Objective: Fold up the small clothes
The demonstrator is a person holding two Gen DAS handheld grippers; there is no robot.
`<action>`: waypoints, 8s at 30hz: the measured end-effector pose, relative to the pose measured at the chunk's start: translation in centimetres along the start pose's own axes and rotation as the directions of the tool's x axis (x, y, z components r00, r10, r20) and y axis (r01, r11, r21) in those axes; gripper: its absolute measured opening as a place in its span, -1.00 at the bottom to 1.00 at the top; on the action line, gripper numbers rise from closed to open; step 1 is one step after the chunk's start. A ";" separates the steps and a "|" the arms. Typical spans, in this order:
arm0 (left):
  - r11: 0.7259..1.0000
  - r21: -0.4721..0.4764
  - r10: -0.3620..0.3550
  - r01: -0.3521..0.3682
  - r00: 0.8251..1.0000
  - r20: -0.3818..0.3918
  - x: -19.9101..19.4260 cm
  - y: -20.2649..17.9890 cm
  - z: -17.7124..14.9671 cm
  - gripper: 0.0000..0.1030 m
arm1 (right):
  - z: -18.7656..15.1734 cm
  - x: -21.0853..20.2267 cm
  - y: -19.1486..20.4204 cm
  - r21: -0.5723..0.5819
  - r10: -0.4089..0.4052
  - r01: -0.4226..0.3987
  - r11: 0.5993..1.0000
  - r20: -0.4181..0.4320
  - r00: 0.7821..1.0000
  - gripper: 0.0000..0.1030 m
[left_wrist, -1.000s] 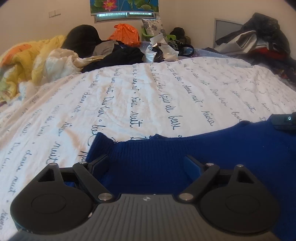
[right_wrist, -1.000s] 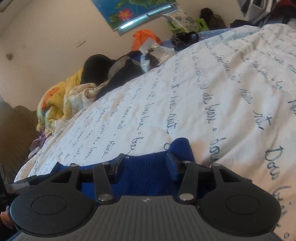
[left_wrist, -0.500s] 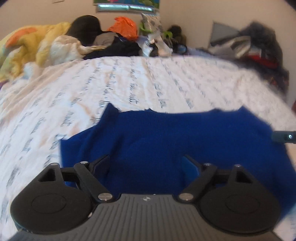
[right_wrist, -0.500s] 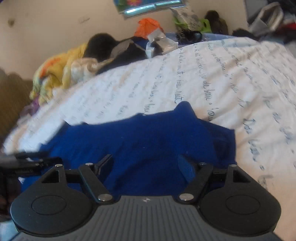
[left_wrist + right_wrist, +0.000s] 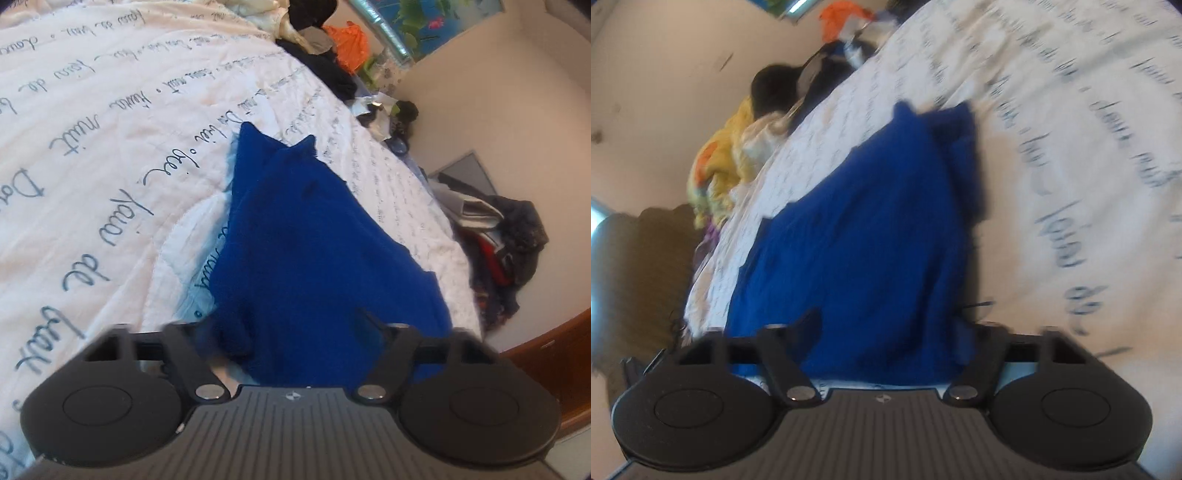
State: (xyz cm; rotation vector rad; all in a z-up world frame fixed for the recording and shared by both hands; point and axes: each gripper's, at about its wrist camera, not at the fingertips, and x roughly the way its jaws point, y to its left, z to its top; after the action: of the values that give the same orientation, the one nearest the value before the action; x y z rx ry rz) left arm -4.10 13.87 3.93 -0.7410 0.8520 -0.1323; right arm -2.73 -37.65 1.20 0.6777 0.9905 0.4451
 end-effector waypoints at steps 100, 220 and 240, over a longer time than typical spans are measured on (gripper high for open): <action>0.980 -0.169 0.106 -0.102 0.994 0.016 -1.2 1.8 0.2 -0.85 | -0.9 -0.3 1.7 -0.092 -0.124 0.125 0.988 0.016 0.992 -0.80; 0.578 0.813 -0.055 -0.071 0.991 0.125 9.9 -26.0 -16.4 -0.90 | 9.7 3.2 -1.3 0.160 0.437 -0.465 0.871 0.182 0.881 1.00; 0.215 0.895 0.051 -0.391 0.920 0.390 11.3 -23.9 -21.5 0.72 | 12.0 9.2 4.2 0.052 0.316 -0.313 0.948 -0.081 0.945 1.00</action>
State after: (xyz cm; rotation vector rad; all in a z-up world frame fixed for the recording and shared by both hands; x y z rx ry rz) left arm -7.92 -19.97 2.91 0.6038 0.4184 -0.2538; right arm 12.03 -32.71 2.98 0.8619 0.9785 0.7434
